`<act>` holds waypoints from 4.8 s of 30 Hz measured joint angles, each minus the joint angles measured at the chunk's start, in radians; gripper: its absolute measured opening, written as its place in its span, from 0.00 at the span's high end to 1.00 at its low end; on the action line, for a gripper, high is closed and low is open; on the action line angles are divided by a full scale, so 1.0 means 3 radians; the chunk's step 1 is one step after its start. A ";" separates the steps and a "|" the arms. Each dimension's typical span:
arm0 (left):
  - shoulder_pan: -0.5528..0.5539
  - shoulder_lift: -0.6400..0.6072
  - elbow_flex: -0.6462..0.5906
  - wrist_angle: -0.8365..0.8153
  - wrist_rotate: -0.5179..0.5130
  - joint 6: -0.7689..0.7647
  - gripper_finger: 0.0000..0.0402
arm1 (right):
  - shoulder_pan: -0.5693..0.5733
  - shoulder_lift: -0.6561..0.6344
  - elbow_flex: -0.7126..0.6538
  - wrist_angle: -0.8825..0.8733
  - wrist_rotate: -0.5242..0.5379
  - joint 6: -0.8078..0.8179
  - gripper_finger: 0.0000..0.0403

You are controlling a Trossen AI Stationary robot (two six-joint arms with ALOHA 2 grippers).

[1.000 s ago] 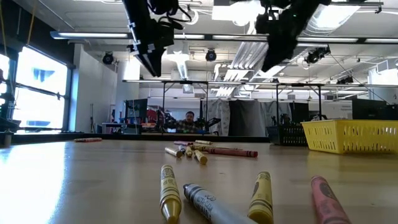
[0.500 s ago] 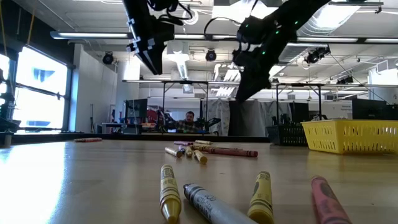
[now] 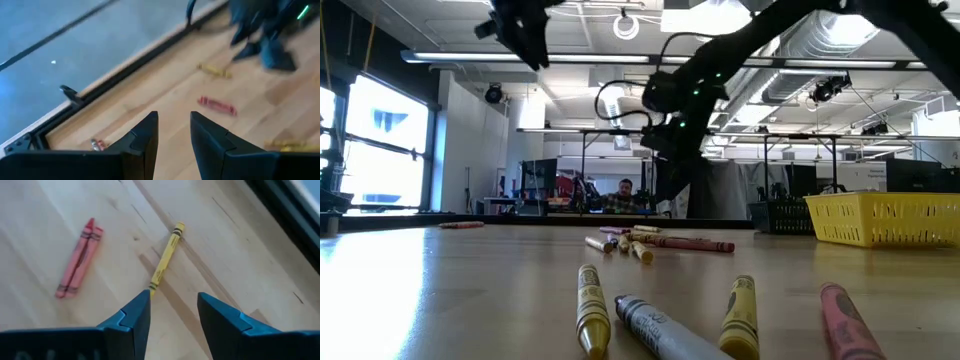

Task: Sort crayons
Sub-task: Put the yellow crayon into the black bin, then put the red crayon into the yellow bin

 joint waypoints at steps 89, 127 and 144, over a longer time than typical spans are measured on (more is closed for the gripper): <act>-0.0572 -0.0576 0.0001 -0.0115 -0.0690 -0.0407 0.75 | -0.0392 0.0478 0.1616 -0.2636 -0.0669 -0.0805 0.99; -0.0744 -0.0259 0.0000 0.0545 -0.1178 -0.0701 0.75 | -0.0978 -0.2006 -0.2312 -0.0180 0.0395 -0.0901 0.89; -0.0719 -0.0097 0.0000 -0.1034 -0.0387 -0.1682 0.75 | -0.0761 -0.2015 -0.1870 -0.0650 0.0168 -0.0136 0.71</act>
